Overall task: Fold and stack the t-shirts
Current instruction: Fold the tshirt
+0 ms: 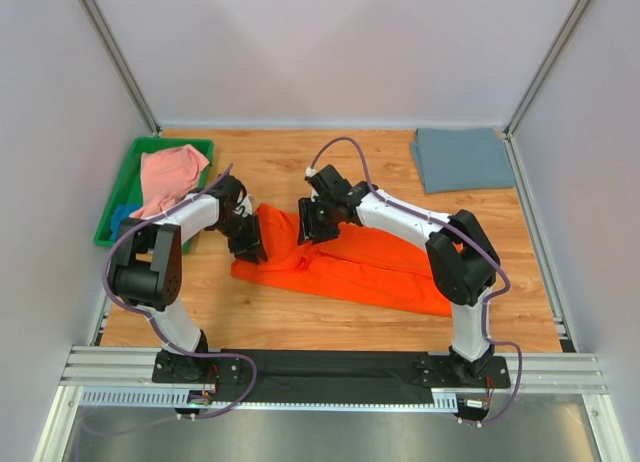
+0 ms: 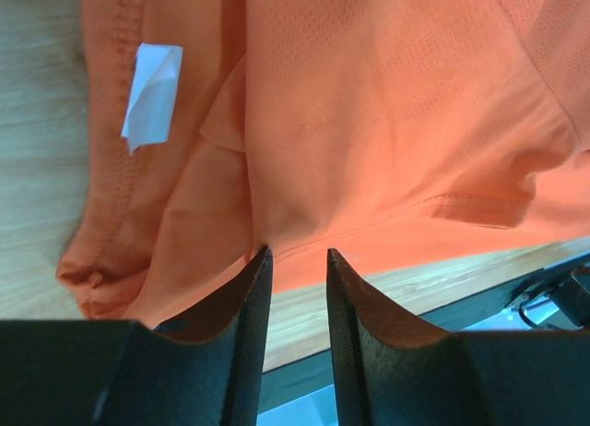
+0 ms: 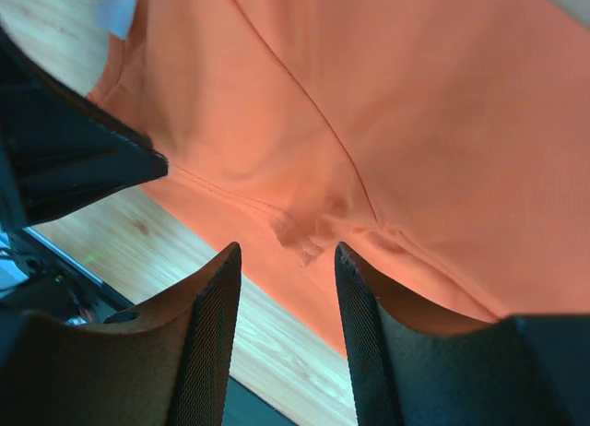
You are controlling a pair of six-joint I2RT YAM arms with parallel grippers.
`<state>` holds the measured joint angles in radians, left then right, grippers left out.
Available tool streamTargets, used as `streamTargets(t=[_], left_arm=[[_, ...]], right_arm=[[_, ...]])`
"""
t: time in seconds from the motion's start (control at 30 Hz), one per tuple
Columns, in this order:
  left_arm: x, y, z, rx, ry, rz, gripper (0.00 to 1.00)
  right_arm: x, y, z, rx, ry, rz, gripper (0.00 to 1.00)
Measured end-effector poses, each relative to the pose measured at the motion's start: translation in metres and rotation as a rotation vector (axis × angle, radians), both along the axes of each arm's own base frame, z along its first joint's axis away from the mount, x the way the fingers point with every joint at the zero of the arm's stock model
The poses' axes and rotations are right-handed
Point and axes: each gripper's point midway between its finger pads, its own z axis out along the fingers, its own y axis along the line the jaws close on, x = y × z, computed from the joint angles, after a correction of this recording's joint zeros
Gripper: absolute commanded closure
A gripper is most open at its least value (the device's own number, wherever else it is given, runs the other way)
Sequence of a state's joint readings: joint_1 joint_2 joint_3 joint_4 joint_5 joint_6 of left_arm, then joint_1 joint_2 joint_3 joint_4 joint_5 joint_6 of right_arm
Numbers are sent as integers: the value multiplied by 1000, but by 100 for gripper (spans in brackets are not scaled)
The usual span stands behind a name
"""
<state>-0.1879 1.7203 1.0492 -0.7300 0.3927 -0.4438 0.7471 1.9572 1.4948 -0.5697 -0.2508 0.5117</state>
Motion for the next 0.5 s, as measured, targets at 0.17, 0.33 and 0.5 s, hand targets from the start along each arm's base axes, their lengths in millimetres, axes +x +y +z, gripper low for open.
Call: streamTargets(t=[0.17, 0.33, 0.5], left_arm=[[-1, 4, 7, 20, -11, 13, 61], [0, 8, 10, 47, -21, 29, 61], [0, 14, 7, 70, -11, 51, 59]], right_arm=[[-11, -4, -7, -55, 98, -160, 53], [-28, -4, -20, -133, 169, -252, 53], [-38, -5, -41, -198, 201, -293, 61]])
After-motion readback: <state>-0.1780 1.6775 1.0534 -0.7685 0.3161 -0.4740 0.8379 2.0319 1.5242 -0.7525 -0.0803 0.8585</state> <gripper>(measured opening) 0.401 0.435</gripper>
